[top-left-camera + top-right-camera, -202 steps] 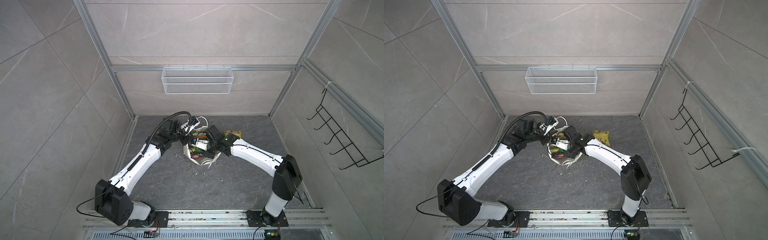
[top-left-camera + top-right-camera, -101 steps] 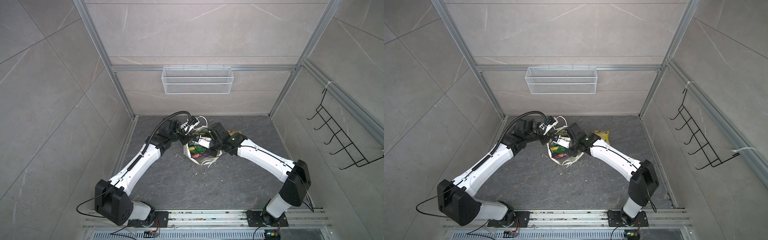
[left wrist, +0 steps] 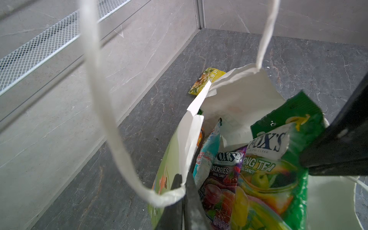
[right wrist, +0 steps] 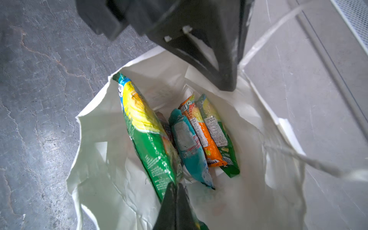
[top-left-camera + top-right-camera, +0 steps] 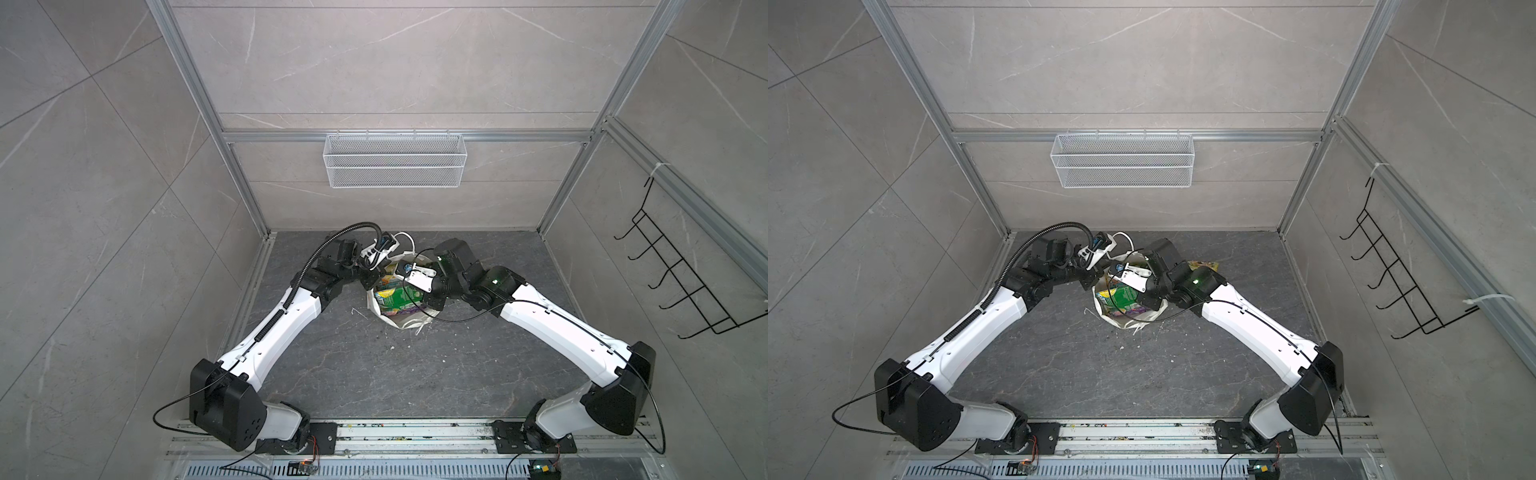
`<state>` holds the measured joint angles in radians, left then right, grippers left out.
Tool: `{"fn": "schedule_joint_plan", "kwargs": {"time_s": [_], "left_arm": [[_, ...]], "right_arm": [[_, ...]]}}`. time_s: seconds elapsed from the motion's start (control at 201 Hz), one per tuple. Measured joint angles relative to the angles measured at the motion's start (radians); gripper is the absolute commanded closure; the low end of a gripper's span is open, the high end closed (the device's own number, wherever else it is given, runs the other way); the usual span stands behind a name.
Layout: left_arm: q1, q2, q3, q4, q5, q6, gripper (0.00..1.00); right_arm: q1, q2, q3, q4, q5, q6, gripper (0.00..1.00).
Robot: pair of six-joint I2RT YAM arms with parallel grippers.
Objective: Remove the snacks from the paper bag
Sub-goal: 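Lift the green snack bag out of the paper bag with the right gripper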
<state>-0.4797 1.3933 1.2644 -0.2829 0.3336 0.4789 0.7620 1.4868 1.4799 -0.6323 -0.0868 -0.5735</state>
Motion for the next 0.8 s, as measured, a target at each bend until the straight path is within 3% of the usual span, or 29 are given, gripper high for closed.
{"fn": "schedule_joint_plan", "kwargs": {"time_s": [0.443, 0.801], "left_arm": [[0.000, 0.000, -0.005, 0.010, -0.003, 0.000, 1.00], [0.001, 0.001, -0.020, 0.030, -0.003, 0.000, 1.00]], "right_arm": [[0.000, -0.208, -0.013, 0.016, -0.035, 0.064, 1.00], [0.000, -0.280, -0.015, 0.061, 0.069, 0.137, 1.00]]}}
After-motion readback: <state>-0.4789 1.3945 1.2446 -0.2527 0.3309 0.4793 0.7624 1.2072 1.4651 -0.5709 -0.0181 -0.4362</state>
